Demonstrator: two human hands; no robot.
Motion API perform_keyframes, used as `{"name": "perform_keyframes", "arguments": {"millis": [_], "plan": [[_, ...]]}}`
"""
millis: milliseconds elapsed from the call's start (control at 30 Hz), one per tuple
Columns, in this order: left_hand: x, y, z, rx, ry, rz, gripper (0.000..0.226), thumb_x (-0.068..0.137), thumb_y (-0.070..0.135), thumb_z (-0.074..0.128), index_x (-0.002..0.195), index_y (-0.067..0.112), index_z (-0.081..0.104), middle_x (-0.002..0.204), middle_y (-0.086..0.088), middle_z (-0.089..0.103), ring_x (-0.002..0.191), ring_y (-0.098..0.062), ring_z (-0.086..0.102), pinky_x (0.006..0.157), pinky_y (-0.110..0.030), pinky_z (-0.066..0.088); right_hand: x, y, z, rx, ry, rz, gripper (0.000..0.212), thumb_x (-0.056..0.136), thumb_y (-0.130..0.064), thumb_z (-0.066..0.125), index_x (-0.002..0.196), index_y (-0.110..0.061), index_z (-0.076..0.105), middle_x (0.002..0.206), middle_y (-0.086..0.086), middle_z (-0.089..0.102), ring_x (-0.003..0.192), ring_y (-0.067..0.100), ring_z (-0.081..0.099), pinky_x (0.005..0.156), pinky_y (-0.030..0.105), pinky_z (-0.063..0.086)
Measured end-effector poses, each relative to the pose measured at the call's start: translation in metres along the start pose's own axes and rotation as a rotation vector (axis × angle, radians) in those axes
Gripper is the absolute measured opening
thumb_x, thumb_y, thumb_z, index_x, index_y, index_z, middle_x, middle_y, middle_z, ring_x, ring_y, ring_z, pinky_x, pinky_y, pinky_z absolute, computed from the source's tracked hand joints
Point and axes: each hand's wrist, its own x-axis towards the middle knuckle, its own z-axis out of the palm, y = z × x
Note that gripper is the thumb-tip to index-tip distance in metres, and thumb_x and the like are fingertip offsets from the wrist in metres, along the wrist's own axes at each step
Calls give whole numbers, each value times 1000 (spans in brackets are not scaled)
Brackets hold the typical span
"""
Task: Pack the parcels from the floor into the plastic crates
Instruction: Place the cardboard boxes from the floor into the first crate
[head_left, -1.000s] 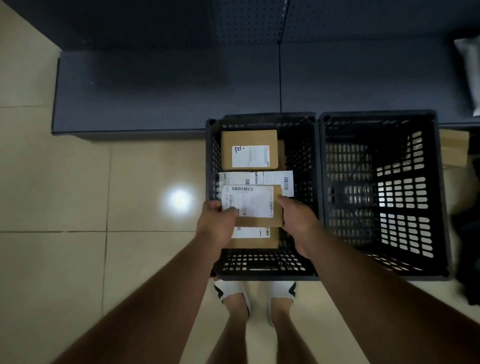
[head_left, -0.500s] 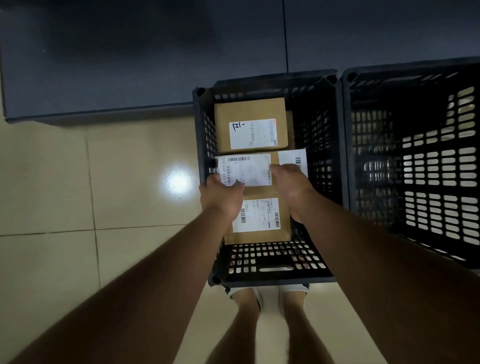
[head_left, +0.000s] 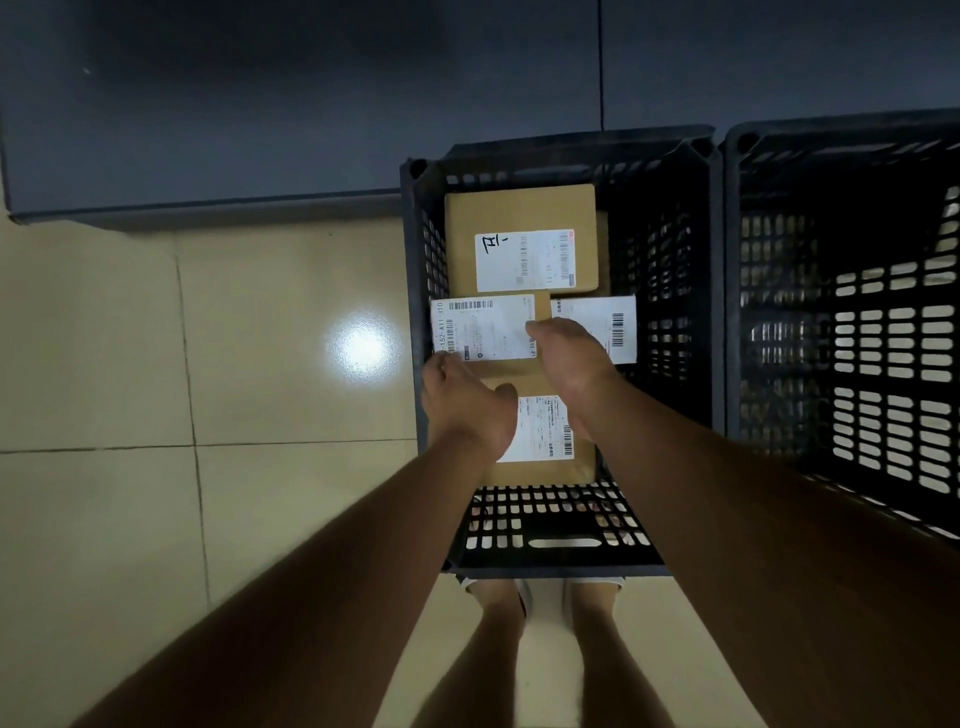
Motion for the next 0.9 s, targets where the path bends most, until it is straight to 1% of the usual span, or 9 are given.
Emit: {"name": "perform_keyframes", "arguments": {"millis": [133, 267, 367, 400, 467, 567, 667, 800, 900], "plan": [[2, -3, -3, 24, -34, 5, 68, 93, 25, 57, 155, 9, 34, 162, -1, 21, 145, -24, 31, 117, -40, 36, 1, -1, 0, 1, -6, 1, 52, 97, -49, 48, 146, -30, 48, 142, -2, 53, 122, 25, 52, 100, 42, 42], [3, 9, -11, -22, -59, -42, 70, 86, 29, 56, 152, 15, 39, 156, 2, 28, 136, -24, 42, 80, -23, 50, 0, -3, -4, -62, -16, -12, 56, 96, -52, 47, 144, -23, 48, 129, 1, 57, 109, 24, 54, 95, 40, 45], [-6, 23, -18, -73, -97, -111, 76, 83, 33, 55, 155, 18, 35, 154, 1, 29, 134, -26, 44, 89, -35, 55, -11, -3, -12, -123, -17, -21, 68, 98, -51, 46, 158, -25, 29, 152, 4, 45, 125, 29, 51, 93, 37, 42], [-12, 28, -20, -61, -118, -129, 74, 87, 32, 56, 156, 18, 33, 153, 0, 30, 132, -26, 45, 82, -34, 56, -18, -4, -16, -130, -15, -25, 69, 99, -49, 46, 160, -24, 26, 155, 5, 42, 127, 29, 51, 92, 36, 41], [-26, 40, -25, -27, -151, -128, 70, 91, 33, 58, 155, 17, 35, 151, -3, 32, 128, -27, 48, 74, -32, 55, -35, -5, -29, -138, -12, -47, 69, 99, -47, 47, 160, -24, 24, 153, 6, 44, 117, 27, 55, 95, 36, 46], [-53, 61, -37, 21, -164, -88, 72, 92, 38, 58, 157, 20, 32, 152, -5, 33, 131, -27, 47, 100, -42, 51, -70, -8, -57, -144, 15, -88, 67, 99, -46, 47, 159, -26, 25, 149, 5, 48, 96, 19, 55, 84, 34, 48], [-82, 85, -54, 13, -187, -36, 70, 93, 40, 57, 157, 23, 33, 152, -3, 38, 130, -26, 49, 90, -34, 51, -104, -11, -89, -152, 68, -138, 63, 101, -44, 47, 159, -27, 26, 147, 4, 50, 78, 11, 50, 65, 28, 41], [-126, 112, -74, 9, -210, 63, 66, 94, 41, 57, 155, 26, 36, 151, -1, 43, 122, -24, 56, 93, -37, 55, -151, -16, -128, -131, 147, -192, 60, 102, -44, 50, 156, -26, 31, 148, 4, 51, 98, 16, 51, 65, 27, 38], [-157, 130, -85, 11, -220, 135, 63, 97, 40, 57, 155, 27, 37, 153, 1, 42, 104, -15, 56, 69, -25, 52, -189, -15, -149, -117, 196, -215, 64, 100, -47, 52, 157, -28, 30, 157, 3, 42, 113, 21, 54, 71, 25, 39]]}}
